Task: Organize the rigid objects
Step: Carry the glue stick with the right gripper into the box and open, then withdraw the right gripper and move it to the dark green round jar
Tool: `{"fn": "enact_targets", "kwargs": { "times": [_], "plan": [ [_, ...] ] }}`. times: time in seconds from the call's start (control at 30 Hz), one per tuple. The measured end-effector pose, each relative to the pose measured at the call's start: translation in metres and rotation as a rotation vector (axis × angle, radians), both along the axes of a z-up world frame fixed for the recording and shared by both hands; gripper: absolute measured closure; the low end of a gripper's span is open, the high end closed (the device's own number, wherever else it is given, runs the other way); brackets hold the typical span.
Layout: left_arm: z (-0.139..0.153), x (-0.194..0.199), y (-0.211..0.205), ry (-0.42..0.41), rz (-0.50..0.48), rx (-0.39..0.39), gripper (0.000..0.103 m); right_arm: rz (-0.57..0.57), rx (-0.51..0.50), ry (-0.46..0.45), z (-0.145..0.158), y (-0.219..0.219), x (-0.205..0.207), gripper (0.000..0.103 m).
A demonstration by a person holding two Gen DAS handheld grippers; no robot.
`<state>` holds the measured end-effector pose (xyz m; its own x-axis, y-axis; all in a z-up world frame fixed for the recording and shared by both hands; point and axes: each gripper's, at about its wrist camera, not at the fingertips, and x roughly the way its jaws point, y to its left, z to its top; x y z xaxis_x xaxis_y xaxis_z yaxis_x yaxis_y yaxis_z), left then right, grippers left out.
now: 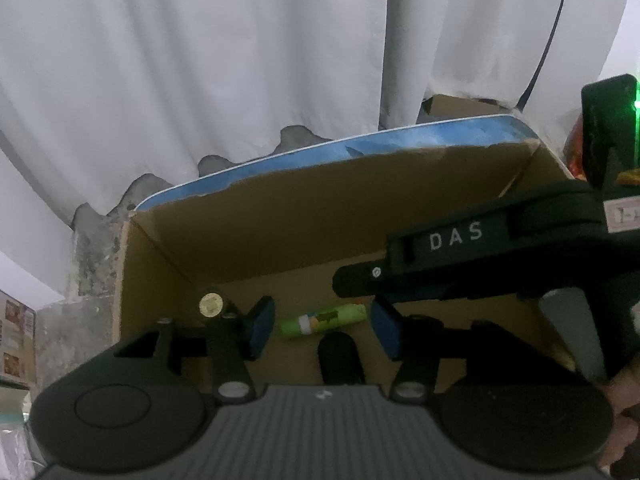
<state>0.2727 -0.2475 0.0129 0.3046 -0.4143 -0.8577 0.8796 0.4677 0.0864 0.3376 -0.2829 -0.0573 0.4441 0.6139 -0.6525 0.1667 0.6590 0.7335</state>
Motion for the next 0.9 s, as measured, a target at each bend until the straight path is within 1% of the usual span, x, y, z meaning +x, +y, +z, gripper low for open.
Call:
{"fn": "enact_targets", "kwargs": {
  "times": [0.1, 0.17, 0.3, 0.4, 0.5, 0.57, 0.63, 0.67, 0.73, 0.8, 0.9],
  "plan": [
    [0.007, -0.003, 0.007, -0.008, 0.006, -0.025, 0.047, -0.007, -0.017, -0.027, 0.01, 0.001, -0.01, 0.067],
    [0.019, -0.008, 0.017, -0.011, 0.011, -0.053, 0.043, -0.01, -0.024, -0.052, 0.02, -0.002, -0.016, 0.067],
    [0.045, -0.024, 0.047, -0.031, -0.009, -0.131, 0.034, -0.003, -0.022, -0.139, 0.051, -0.003, -0.046, 0.066],
    [0.066, -0.044, 0.078, -0.069, -0.025, -0.188, 0.033, 0.003, -0.016, -0.215, 0.08, -0.01, -0.082, 0.065],
    [0.086, -0.073, 0.117, -0.103, -0.045, -0.255, 0.026, 0.008, 0.008, -0.296, 0.11, -0.023, -0.124, 0.064],
    [0.092, -0.096, 0.145, -0.122, -0.05, -0.298, 0.024, 0.006, 0.02, -0.349, 0.125, -0.033, -0.157, 0.062],
    [0.091, -0.114, 0.169, -0.133, -0.056, -0.312, 0.024, 0.001, 0.031, -0.399, 0.136, -0.04, -0.192, 0.058],
    [0.088, -0.124, 0.18, -0.137, -0.058, -0.313, 0.024, -0.003, 0.037, -0.418, 0.139, -0.044, -0.207, 0.055],
    [0.077, -0.139, 0.195, -0.142, -0.064, -0.307, 0.024, -0.02, 0.045, -0.446, 0.139, -0.053, -0.239, 0.053],
    [0.064, -0.149, 0.21, -0.146, -0.064, -0.298, 0.024, -0.049, 0.052, -0.458, 0.132, -0.057, -0.267, 0.051],
    [0.043, -0.166, 0.228, -0.133, -0.058, -0.296, 0.024, -0.087, 0.034, -0.456, 0.115, -0.061, -0.302, 0.048]
  ]
}}
